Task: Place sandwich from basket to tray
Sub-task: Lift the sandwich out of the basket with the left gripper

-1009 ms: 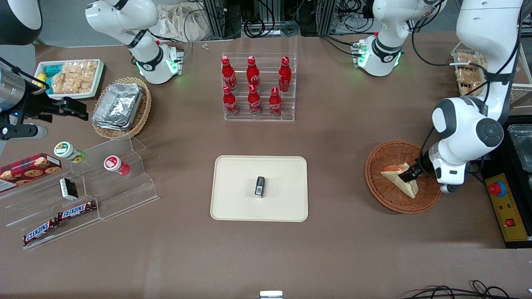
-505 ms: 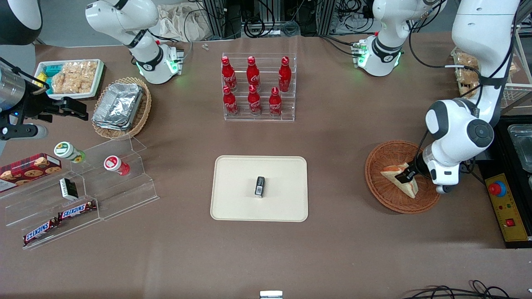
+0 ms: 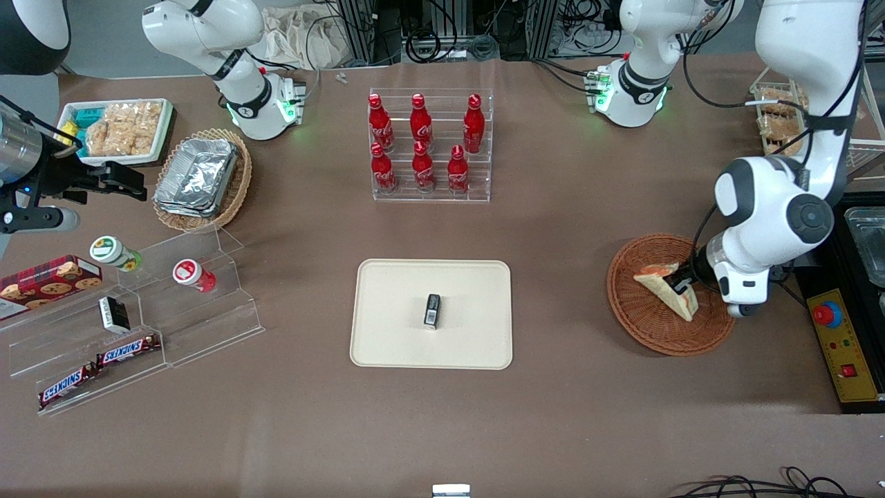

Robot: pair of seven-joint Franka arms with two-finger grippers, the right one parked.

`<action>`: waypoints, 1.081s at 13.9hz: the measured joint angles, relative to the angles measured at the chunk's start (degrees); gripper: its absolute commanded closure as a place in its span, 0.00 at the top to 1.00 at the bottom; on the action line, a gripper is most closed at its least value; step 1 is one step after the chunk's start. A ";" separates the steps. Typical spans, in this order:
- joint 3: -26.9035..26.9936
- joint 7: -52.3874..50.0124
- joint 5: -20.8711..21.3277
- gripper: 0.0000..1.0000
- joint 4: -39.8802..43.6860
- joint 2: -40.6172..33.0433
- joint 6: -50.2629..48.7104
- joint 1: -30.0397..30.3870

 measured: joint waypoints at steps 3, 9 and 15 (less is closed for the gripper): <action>-1.33 -0.09 0.00 0.00 5.69 -4.77 -9.81 -0.09; -7.50 1.23 0.00 0.00 15.69 -5.69 -17.36 -0.34; -16.00 6.40 6.25 0.00 20.13 1.49 -13.80 -6.20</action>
